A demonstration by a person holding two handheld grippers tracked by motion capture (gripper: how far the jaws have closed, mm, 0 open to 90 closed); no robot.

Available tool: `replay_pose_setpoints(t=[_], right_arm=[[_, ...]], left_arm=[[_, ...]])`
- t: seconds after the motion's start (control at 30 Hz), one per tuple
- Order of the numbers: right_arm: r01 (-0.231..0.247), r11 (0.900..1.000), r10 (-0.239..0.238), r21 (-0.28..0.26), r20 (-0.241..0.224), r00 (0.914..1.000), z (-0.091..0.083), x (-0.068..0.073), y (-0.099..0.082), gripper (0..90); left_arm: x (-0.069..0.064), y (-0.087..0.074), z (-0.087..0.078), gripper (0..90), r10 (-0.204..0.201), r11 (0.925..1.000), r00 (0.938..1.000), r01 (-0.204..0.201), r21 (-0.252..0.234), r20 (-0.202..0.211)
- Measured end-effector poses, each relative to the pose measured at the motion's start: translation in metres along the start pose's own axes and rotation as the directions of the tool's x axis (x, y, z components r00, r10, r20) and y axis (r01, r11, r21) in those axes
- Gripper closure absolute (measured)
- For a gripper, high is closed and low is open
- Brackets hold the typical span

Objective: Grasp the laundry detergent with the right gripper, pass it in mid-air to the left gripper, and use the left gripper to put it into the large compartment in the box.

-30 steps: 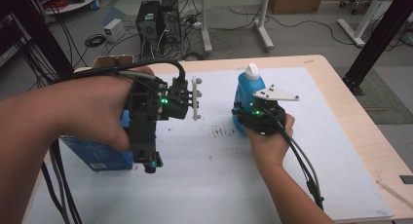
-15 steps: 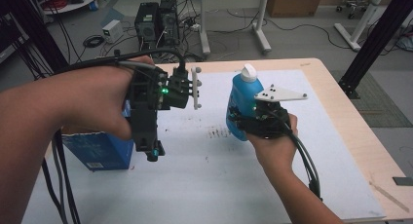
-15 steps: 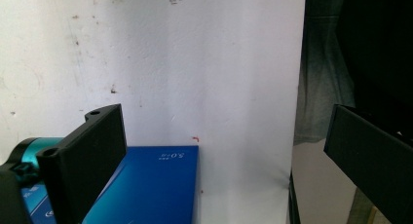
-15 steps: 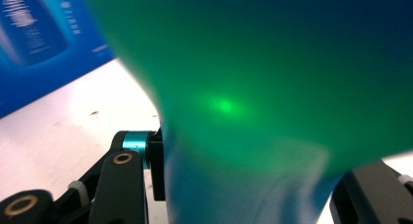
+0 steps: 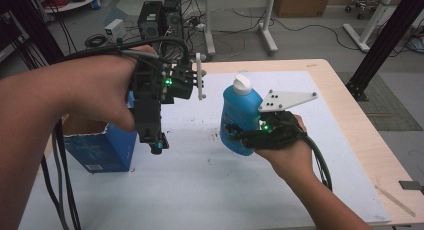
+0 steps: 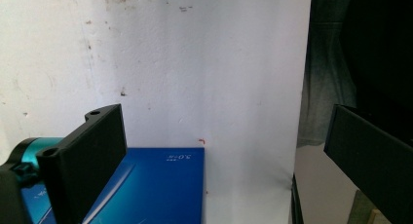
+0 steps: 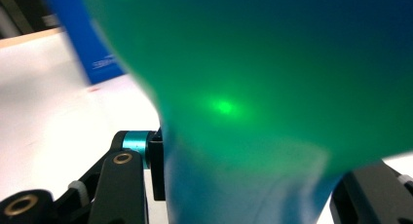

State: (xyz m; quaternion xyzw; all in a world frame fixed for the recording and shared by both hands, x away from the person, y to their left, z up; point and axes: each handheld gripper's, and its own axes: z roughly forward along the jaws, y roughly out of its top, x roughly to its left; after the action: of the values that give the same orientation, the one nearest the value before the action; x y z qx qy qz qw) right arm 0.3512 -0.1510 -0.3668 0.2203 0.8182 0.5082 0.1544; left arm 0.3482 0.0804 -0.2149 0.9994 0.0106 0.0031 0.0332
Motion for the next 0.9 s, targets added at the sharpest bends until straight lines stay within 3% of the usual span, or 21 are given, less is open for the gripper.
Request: replay_pose_setpoints(t=[0.03,0.07,0.17,0.2,0.27,0.3,0.37,0.43,0.53,0.73,0.8,0.83,0.87,0.9], right_arm=[[0.000,1.0000,0.000,0.000,0.000,1.0000,0.000,0.000,0.000,45.6],[0.029,0.9996,-0.029,0.005,-0.040,0.9988,0.000,0.003,0.001,45.6],[0.052,0.9986,-0.051,0.008,-0.073,0.9960,0.001,0.006,0.001,45.6],[0.070,0.9975,-0.068,0.010,-0.109,0.9917,0.002,0.008,0.001,45.6],[0.084,0.9965,-0.083,0.006,-0.125,0.9887,0.002,0.009,0.001,45.6],[0.103,0.9947,-0.102,-0.002,-0.165,0.9810,0.002,0.011,0.001,45.6],[0.106,0.9943,-0.105,-0.004,-0.182,0.9777,0.002,0.013,0.001,45.6],[0.125,0.9920,-0.126,-0.018,-0.236,0.9636,0.003,0.014,0.001,45.6],[0.152,0.9883,-0.151,-0.019,-0.282,0.9475,0.004,0.017,0.003,45.6],[0.181,0.9831,-0.179,-0.029,-0.351,0.9189,0.009,0.022,0.008,45.7],[0.188,0.9817,-0.187,-0.032,-0.357,0.9152,0.010,0.022,0.009,45.6],[0.195,0.9804,-0.192,-0.031,-0.380,0.9051,0.012,0.024,0.012,45.6],[0.195,0.9804,-0.192,-0.031,-0.380,0.9051,0.012,0.024,0.012,45.6],[0.198,0.9797,-0.194,-0.031,-0.396,0.8973,0.015,0.026,0.014,45.6]], left_arm=[[0.000,0.000,0.000,1.7,0.000,1.0000,1.0000,0.000,0.000,0.000],[0.001,0.001,-0.001,1.7,0.007,1.0000,1.0000,-0.007,0.003,0.001],[0.001,0.004,-0.002,1.7,0.007,1.0000,1.0000,-0.007,0.000,0.002],[0.001,0.005,-0.002,1.7,0.010,0.9999,1.0000,-0.010,0.002,0.002],[0.001,0.007,-0.003,1.7,0.011,0.9999,0.9999,-0.011,0.004,0.003],[0.001,0.010,-0.004,1.7,0.015,0.9999,0.9999,-0.015,0.006,0.002],[0.001,0.011,-0.004,1.7,0.015,0.9999,0.9999,-0.015,0.003,0.004],[0.001,0.013,-0.004,1.7,0.017,0.9998,0.9998,-0.017,0.004,0.006],[0.000,0.017,-0.005,1.7,0.032,0.9995,0.9995,-0.032,0.001,0.009],[-0.002,0.024,-0.004,1.7,0.038,0.9992,0.9991,-0.038,0.007,0.017],[-0.003,0.025,-0.005,1.7,0.039,0.9992,0.9991,-0.040,0.006,0.017],[-0.003,0.028,-0.006,1.7,0.046,0.9989,0.9988,-0.046,0.006,0.016],[-0.003,0.028,-0.006,1.7,0.046,0.9989,0.9988,-0.046,0.006,0.016],[-0.004,0.030,-0.006,1.7,0.051,0.9987,0.9986,-0.051,0.005,0.015]])
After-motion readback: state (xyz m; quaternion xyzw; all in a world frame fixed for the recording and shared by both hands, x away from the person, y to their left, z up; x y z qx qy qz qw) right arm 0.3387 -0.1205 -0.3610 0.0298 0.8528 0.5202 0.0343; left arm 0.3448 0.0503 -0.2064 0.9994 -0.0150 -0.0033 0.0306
